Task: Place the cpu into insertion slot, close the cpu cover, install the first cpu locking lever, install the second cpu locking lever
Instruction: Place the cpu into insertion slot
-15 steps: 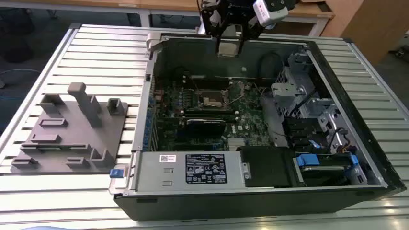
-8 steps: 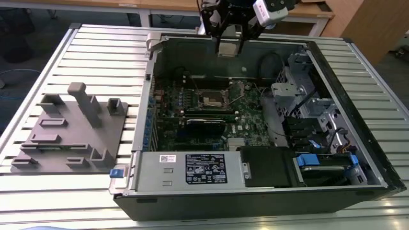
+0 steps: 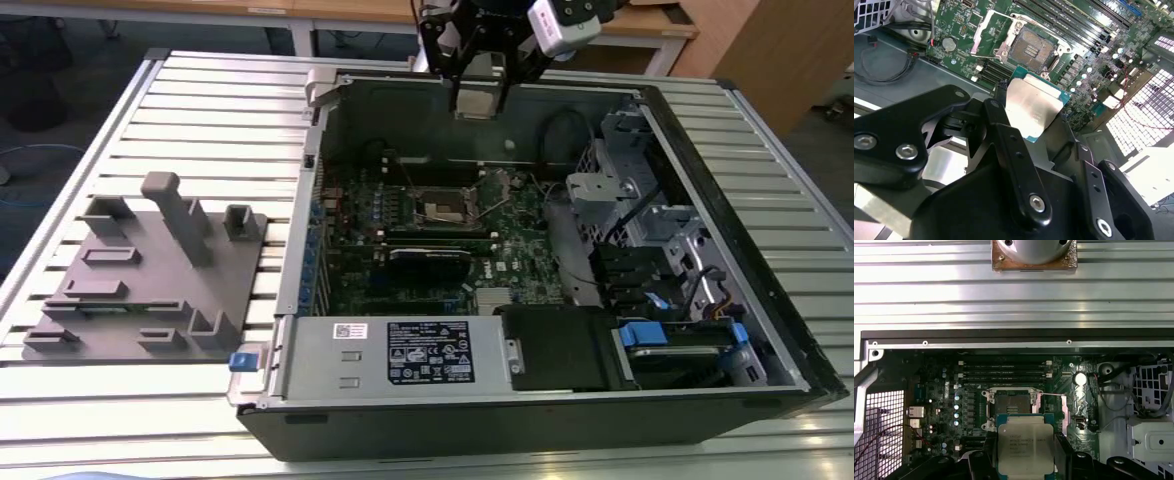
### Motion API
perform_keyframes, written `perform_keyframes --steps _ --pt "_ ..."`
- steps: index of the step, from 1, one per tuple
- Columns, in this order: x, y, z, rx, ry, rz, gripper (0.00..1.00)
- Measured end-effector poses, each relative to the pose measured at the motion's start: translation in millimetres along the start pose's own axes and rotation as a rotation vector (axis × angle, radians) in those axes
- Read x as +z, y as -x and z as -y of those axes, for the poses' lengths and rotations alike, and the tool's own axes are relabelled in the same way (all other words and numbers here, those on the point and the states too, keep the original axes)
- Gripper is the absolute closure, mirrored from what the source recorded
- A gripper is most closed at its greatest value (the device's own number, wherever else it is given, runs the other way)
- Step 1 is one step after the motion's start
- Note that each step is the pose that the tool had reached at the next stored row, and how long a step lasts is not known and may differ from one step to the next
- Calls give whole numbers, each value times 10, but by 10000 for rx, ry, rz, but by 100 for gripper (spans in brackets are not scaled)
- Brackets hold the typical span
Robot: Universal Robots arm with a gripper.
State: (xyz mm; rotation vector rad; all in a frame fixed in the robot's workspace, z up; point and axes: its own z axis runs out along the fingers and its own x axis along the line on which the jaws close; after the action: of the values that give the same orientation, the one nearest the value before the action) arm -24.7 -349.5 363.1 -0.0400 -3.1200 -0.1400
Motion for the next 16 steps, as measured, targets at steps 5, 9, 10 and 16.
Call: perform_keyframes --steps 5,9,10,16 --pt "12 0 1 0 5 2 46" --pt "25 1 2 0 1 0 46" --pt "25 1 2 0 0 -1 46" --pt "33 0 3 0 24 1 46"
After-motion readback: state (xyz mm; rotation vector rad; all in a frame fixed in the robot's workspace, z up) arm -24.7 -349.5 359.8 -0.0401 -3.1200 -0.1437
